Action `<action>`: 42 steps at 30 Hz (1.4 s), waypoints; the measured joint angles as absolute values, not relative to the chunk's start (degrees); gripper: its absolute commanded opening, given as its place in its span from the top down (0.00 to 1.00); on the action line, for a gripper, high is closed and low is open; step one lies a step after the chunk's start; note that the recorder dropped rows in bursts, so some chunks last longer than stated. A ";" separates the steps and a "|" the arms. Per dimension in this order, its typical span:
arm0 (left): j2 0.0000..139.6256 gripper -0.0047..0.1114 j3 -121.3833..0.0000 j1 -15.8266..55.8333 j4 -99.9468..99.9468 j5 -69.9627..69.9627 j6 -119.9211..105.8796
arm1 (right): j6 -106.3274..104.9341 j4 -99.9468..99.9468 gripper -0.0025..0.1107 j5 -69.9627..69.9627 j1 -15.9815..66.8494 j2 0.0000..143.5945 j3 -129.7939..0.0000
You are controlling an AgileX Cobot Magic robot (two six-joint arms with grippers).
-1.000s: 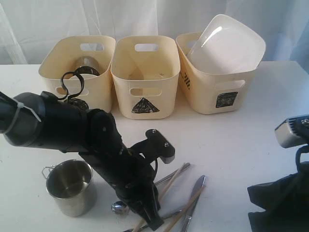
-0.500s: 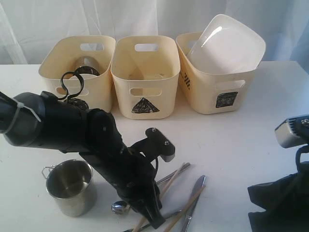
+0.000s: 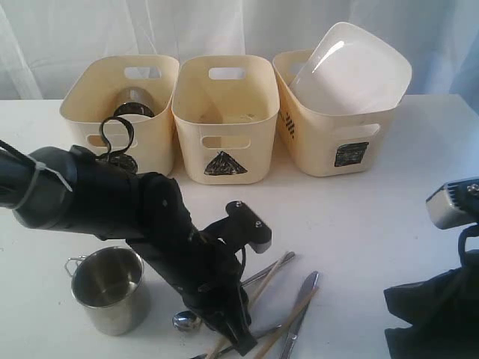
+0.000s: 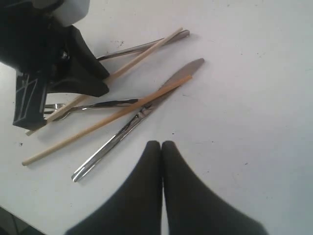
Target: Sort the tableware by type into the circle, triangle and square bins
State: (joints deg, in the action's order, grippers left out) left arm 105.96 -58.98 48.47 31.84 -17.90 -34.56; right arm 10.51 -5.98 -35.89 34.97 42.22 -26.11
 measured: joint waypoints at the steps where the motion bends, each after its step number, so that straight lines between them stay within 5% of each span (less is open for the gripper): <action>1: 105.95 0.71 -58.98 48.47 31.84 -17.78 -34.56 | 10.51 -5.98 0.98 -35.89 34.97 42.22 -26.11; 5: 106.07 0.72 -58.98 48.47 32.08 -17.52 -34.56 | 10.51 -5.98 0.98 -35.89 34.97 42.22 -26.11; 10: 106.17 0.96 -58.98 48.47 32.18 -16.83 -34.43 | 10.51 -5.98 0.98 -35.89 34.97 42.22 -26.11; 26: 105.64 0.96 -58.98 48.47 31.92 -15.80 -34.54 | 10.51 -5.98 0.98 -36.30 34.97 42.22 -26.11; 42: 93.97 0.96 -58.98 47.89 28.88 0.00 -34.54 | 10.51 -5.98 0.98 -36.30 34.97 42.22 -26.11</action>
